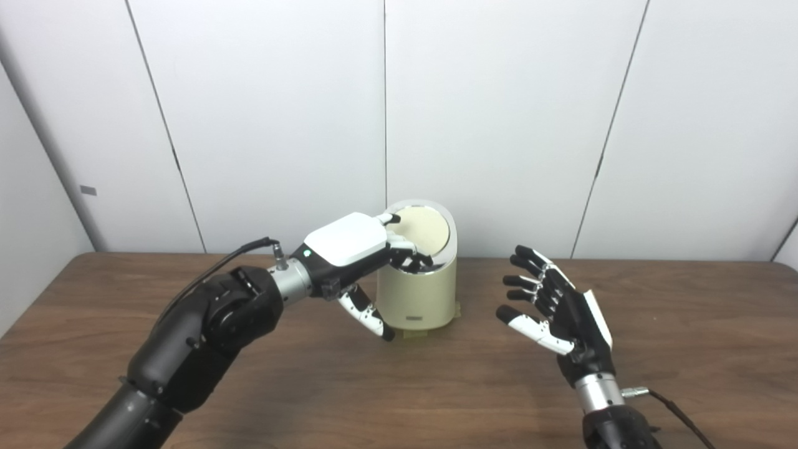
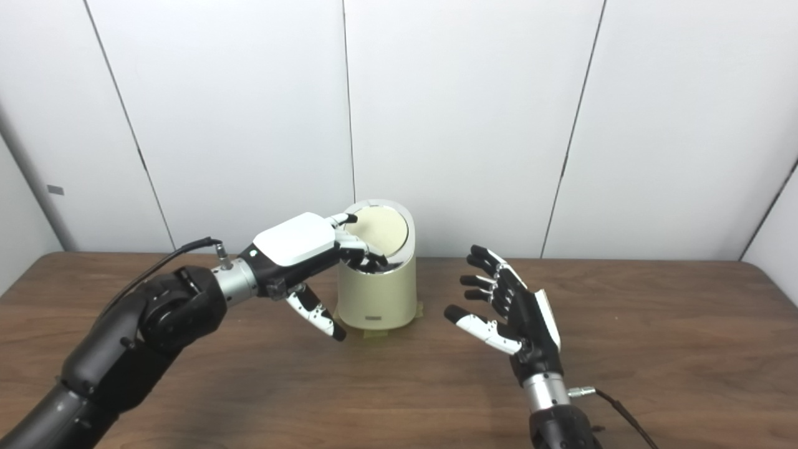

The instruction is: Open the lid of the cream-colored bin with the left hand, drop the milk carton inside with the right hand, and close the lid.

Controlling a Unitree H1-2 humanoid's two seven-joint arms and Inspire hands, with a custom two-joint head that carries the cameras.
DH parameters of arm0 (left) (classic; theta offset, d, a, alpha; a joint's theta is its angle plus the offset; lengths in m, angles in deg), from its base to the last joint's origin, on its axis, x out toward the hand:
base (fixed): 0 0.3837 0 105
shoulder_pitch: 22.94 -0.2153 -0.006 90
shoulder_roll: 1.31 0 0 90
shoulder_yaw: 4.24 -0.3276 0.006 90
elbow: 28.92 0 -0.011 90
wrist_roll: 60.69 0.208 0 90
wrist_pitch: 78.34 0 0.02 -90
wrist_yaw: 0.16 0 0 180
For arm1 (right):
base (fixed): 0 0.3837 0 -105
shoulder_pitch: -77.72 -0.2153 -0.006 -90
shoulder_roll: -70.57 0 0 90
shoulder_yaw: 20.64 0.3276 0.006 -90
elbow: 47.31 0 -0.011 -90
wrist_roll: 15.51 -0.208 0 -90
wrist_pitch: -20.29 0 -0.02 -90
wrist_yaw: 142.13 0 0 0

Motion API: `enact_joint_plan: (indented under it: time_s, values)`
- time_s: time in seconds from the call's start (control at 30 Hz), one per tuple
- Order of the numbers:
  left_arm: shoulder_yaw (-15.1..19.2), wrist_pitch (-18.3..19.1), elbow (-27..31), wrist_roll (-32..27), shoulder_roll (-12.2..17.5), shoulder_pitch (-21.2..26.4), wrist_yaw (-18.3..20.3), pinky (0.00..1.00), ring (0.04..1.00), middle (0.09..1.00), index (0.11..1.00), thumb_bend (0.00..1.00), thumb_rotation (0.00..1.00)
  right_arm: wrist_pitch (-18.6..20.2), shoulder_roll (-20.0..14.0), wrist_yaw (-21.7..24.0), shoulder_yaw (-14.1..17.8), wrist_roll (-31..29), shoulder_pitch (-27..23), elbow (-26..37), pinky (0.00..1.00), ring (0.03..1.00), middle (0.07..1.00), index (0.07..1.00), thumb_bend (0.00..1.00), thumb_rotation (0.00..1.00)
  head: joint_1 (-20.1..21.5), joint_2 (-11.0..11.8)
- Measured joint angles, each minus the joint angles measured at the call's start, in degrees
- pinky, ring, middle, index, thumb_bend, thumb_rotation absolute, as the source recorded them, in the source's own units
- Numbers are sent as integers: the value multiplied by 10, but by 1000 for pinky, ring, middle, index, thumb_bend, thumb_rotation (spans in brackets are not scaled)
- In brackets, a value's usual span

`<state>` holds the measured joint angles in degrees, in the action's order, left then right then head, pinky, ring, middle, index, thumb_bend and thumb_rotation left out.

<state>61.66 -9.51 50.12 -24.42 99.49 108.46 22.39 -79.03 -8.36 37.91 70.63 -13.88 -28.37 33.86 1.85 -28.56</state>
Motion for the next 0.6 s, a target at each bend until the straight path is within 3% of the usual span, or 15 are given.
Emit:
enact_joint_plan:
  time_s: [0.6]
  values:
    - [-1, 24, 10, -23, 0, -2, 19, 1000, 767, 824, 829, 886, 234, 6, 0, 0, 4, -8, 4, 7, 665, 740, 831, 820, 762, 408, 1, -5]
